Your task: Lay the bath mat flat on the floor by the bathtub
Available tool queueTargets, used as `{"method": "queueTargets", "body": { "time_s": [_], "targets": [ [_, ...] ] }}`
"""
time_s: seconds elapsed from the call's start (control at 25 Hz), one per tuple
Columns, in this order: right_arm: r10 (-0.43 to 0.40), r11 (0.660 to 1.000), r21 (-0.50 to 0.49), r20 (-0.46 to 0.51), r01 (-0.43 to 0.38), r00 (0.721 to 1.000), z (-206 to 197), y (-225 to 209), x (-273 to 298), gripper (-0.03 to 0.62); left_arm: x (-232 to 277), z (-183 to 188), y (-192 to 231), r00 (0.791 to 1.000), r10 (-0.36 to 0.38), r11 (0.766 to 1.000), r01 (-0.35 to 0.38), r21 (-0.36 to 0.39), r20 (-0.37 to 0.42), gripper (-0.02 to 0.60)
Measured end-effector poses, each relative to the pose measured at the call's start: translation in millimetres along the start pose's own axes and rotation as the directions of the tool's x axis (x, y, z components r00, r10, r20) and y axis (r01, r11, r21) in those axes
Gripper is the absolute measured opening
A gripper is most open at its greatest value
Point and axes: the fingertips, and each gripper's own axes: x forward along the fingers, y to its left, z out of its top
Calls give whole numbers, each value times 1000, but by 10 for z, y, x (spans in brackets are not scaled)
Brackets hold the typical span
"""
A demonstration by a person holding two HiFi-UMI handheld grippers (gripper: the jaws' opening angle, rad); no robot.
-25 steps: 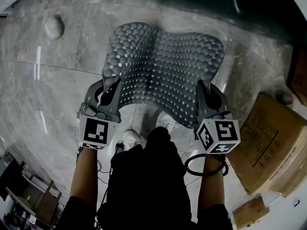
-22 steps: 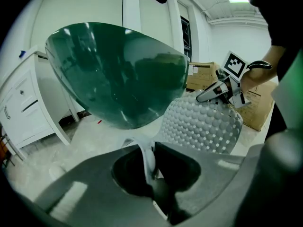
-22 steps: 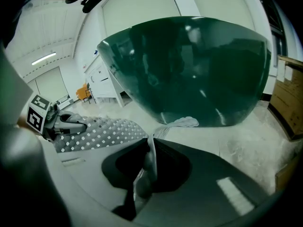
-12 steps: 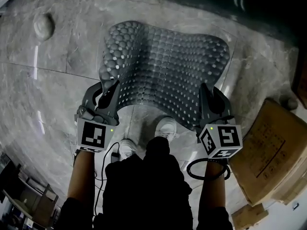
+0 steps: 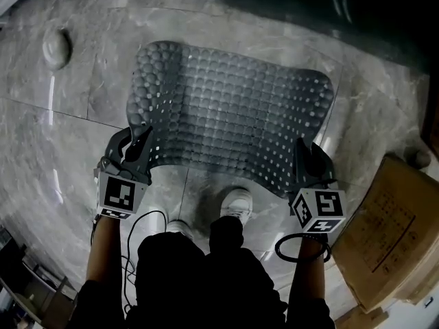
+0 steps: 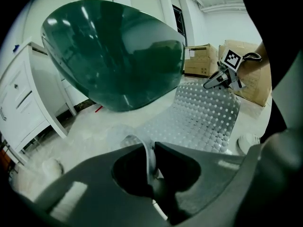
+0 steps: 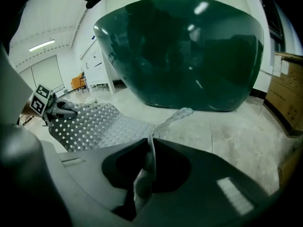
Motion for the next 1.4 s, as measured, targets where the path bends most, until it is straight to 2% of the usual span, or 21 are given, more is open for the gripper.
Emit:
{"method": "queueTargets", "body": {
  "time_s": [0.4, 0.76, 1.04, 1.24, 1.32, 1.4],
  "targets": [
    [-69, 997, 17, -13, 69, 998, -457, -411, 178, 44, 209, -495, 176, 997, 53, 999, -53, 2, -58, 15],
    [-121, 991, 55, -25, 122, 992, -787, -774, 296, 52, 343, -933, 530, 988, 107, 987, -119, -111, -112, 17],
    [-145, 986, 72, -49, 149, 988, -1006, -941, 373, 66, 408, -1258, 727, 981, 112, 967, -144, -210, -155, 23],
    [-155, 985, 64, -79, 160, 985, -1124, -1045, 418, 90, 468, -1442, 823, 976, 121, 955, -164, -248, -181, 36],
    [-159, 985, 54, -92, 165, 983, -1160, -1065, 441, 108, 470, -1488, 816, 973, 114, 956, -162, -244, -198, 47],
    [-167, 984, 51, -98, 172, 981, -1186, -1084, 457, 114, 472, -1486, 839, 970, 125, 964, -169, -206, -209, 57]
  ]
}}
